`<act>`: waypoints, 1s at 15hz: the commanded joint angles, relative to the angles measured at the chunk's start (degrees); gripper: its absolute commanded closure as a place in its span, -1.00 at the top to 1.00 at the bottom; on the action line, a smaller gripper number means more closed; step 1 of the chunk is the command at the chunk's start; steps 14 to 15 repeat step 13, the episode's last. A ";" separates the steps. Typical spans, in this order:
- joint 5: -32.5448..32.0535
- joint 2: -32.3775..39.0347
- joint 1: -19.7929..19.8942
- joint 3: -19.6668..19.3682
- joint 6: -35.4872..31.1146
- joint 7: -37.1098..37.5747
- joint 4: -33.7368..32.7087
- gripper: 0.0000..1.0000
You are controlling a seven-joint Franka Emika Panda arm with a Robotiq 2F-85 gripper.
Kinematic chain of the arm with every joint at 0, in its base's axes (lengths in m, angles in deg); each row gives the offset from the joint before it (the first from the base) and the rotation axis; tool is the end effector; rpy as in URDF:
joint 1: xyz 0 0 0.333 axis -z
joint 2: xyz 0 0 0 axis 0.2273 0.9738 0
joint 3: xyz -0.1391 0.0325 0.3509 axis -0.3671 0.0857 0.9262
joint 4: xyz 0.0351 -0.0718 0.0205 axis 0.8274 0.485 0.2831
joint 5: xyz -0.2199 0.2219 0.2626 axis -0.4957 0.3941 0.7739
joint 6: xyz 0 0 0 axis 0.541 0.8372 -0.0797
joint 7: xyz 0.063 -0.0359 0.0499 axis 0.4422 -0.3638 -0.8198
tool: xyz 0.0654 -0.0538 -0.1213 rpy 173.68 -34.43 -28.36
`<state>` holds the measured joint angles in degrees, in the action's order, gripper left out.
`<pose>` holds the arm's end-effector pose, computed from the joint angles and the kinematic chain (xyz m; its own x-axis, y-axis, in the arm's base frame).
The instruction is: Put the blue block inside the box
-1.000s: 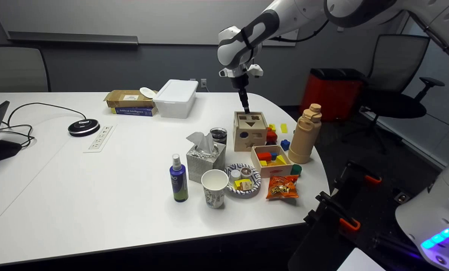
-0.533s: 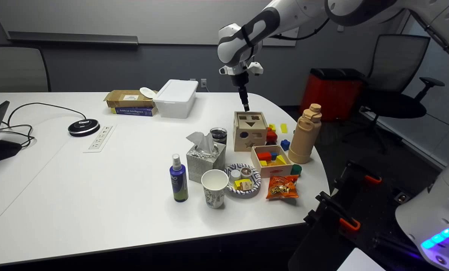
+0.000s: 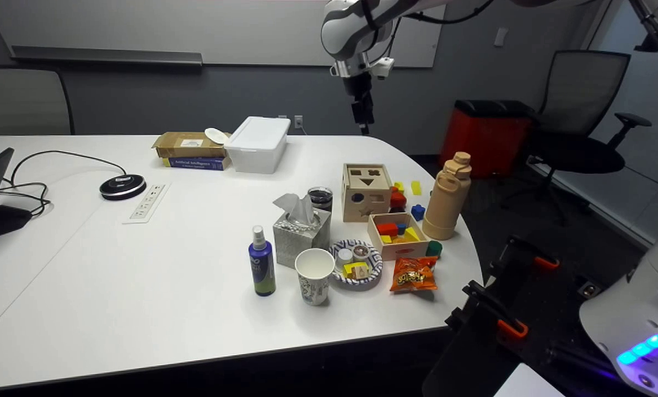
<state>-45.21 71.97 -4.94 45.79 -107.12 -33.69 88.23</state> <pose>0.7697 -0.1650 0.2458 0.8339 0.4445 -0.3272 0.4803 -0.8765 0.0334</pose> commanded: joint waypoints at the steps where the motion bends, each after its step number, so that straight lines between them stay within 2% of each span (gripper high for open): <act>1: 0.39 -8.32 -1.07 -0.61 6.38 9.82 4.84 1.00; 4: 2.43 -15.16 -1.50 0.29 11.64 16.89 8.14 1.00; 8: 4.80 -25.61 -3.04 0.91 13.33 25.01 15.89 1.00; 13: 6.71 -34.66 -4.75 1.12 14.43 30.02 23.26 1.00; 15: 6.71 -34.66 -4.75 1.12 14.43 30.02 23.26 1.00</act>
